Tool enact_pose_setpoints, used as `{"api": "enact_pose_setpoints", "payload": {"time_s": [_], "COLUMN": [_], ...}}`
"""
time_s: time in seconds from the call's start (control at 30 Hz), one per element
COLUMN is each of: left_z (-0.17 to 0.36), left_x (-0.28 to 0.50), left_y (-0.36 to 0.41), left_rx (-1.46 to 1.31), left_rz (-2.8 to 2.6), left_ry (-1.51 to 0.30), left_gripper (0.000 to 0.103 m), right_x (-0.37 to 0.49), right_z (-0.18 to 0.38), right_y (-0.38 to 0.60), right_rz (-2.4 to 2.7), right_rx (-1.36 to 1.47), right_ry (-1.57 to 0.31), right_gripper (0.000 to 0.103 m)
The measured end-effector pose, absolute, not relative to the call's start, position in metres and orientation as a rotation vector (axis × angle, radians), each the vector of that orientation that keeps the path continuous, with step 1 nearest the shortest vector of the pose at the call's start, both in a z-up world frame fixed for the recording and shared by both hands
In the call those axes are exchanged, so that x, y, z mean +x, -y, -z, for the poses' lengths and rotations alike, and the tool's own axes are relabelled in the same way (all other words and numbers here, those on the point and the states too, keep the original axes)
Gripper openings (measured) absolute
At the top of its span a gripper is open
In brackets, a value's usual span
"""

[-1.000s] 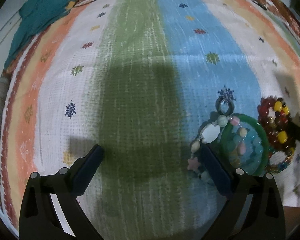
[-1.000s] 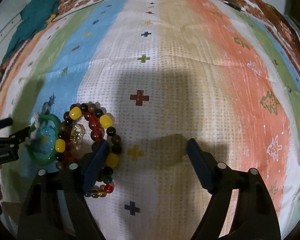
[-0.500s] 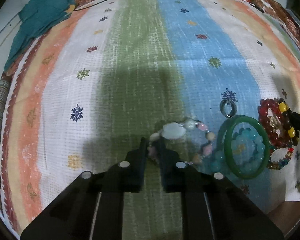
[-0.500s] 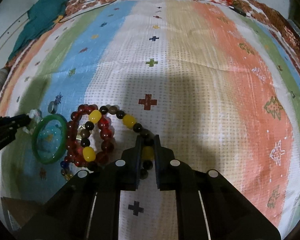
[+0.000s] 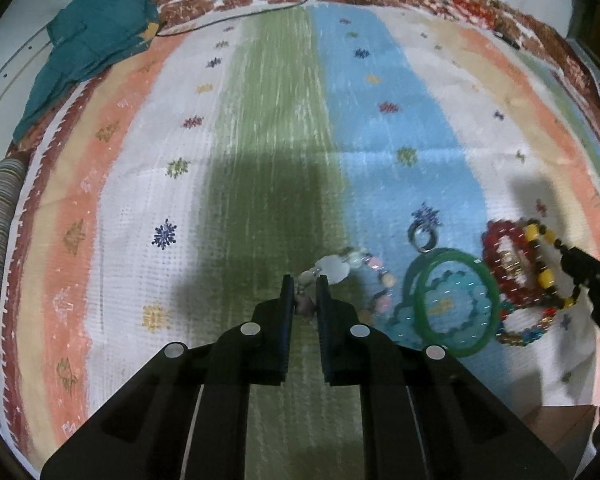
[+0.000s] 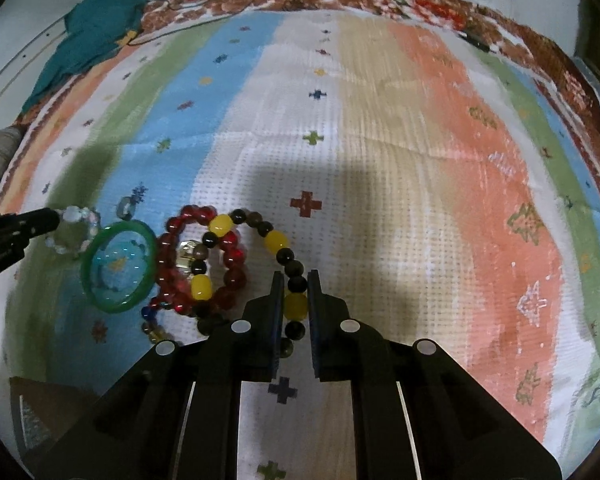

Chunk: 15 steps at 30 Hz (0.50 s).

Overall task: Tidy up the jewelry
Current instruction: 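Lift both held bracelets and carry them over the silver tin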

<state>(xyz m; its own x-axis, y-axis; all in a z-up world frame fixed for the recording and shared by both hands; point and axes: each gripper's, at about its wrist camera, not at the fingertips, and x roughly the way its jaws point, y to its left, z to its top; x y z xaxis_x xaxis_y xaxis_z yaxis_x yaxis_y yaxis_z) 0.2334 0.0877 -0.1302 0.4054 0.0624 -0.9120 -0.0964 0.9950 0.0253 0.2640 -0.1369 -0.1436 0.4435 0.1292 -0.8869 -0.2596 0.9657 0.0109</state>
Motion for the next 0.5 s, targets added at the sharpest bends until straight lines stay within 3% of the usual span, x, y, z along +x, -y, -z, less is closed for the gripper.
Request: {"api": "enact_pose_setpoints", "payload": {"time_s": [0.5], "left_z": [0.082], "left_x": [0.208], "left_y": [-0.051], "left_rx": [-0.039], "left_rz": [0.016], "left_ry": [-1.011], "left_gripper": [0.007], "right_x": [0.231], "right_z": [0.106], "right_y": [0.135], "right_rz": [-0.240], "right_rx": [-0.155], "right_ry": [-0.928], "right_gripper": [0.012]}}
